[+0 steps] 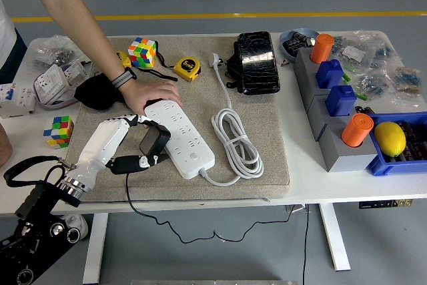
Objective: Put the plug near the board,insert it into the board,press the button,pull the plug out
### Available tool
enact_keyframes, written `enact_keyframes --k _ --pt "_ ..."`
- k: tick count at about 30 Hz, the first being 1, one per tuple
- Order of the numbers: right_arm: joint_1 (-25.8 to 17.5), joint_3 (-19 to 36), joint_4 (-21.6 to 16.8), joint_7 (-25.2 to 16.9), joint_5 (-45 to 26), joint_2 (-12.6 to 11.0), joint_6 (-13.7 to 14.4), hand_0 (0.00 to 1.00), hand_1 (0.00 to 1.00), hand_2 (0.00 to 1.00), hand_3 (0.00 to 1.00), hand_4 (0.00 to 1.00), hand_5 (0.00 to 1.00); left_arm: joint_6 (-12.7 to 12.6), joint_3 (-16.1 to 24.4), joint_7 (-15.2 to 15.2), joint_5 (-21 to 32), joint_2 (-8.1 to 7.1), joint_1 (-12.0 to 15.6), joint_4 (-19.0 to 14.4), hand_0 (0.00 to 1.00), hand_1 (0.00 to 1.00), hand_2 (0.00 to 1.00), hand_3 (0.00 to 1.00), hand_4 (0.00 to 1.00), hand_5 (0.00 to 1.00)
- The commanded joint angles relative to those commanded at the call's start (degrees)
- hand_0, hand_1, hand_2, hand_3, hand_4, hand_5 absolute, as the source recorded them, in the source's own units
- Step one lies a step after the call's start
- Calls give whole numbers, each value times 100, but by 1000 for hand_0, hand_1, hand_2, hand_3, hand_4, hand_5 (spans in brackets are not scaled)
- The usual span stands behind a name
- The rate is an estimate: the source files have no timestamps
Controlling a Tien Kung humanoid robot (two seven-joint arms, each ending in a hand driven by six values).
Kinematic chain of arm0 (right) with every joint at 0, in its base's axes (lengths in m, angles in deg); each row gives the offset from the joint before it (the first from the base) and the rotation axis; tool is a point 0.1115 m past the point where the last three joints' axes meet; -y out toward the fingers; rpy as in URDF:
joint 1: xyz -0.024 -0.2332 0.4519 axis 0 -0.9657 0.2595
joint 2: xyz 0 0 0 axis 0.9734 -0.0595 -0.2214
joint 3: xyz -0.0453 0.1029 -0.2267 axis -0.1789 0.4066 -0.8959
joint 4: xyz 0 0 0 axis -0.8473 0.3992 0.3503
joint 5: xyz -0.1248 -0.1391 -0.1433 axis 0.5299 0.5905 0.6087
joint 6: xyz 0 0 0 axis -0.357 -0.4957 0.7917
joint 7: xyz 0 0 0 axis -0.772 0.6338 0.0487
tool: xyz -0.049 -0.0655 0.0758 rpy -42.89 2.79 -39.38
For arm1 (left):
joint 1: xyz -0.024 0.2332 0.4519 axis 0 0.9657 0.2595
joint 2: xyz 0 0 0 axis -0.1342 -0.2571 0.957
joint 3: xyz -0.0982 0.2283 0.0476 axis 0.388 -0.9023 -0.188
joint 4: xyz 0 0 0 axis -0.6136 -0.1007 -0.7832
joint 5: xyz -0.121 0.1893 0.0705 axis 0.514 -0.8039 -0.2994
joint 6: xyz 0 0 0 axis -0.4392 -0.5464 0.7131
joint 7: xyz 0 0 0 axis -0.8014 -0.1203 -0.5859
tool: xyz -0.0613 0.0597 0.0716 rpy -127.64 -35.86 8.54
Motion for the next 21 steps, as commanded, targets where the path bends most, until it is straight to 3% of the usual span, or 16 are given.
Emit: enact_keyframes --k 8,21 --pt "-2 32 0 -33 32 1 3 494 584 543 509 841 360 46 -64 -130 -176 12 -4 80 659 725 722 676 843 583" --pt "7 14 0 -35 16 12 1 495 585 543 509 842 360 9 -112 -290 -313 69 -85 288 644 728 723 682 842 586"
